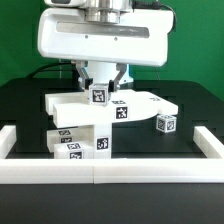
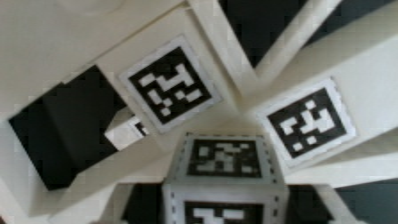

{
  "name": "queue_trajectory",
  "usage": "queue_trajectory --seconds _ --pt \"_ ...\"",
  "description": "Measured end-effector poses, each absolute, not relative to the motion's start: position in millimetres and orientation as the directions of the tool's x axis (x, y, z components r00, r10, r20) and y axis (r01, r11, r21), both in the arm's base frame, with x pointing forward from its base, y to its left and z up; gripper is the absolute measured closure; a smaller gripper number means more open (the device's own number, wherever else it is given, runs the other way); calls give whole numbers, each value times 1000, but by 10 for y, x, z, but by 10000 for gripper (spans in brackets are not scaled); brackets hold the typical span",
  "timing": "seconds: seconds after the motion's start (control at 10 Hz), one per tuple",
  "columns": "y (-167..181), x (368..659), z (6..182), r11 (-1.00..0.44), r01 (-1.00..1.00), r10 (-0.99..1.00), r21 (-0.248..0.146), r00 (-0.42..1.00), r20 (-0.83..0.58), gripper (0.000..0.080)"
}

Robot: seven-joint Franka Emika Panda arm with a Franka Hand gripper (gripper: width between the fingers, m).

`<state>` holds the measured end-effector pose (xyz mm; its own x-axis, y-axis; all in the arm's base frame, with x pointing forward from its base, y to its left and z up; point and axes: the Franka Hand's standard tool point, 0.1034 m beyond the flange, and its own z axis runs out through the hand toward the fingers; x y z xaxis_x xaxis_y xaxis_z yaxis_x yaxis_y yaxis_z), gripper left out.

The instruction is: Assemble chair

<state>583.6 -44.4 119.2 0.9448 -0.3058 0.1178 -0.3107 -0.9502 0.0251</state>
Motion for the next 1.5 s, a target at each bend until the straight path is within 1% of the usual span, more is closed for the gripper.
queue_trajectory --seconds 0.2,0.4,0.6,0.8,0.9,1.2,1.3,1.4,1.5 --pt "-444 5838 1194 -900 -436 -432 9 894 120 515" --pt "-444 5842 1197 -858 -514 -510 -3 851 121 515" --pt "-443 5853 1207 -778 -627 -625 -21 771 122 515" --pt "-442 5860 1212 -713 -700 -699 -35 705 120 515" --pt "-437 5865 1217 -659 -751 -750 -48 651 115 515" --pt "-423 5876 1225 -513 -855 -857 -76 505 100 515" --pt "-421 5879 1228 -500 -863 -865 -79 492 98 515" --pt "-420 5876 1222 -516 -853 -856 -76 508 99 438" --pt "-421 5874 1219 -543 -837 -839 -73 535 102 438"
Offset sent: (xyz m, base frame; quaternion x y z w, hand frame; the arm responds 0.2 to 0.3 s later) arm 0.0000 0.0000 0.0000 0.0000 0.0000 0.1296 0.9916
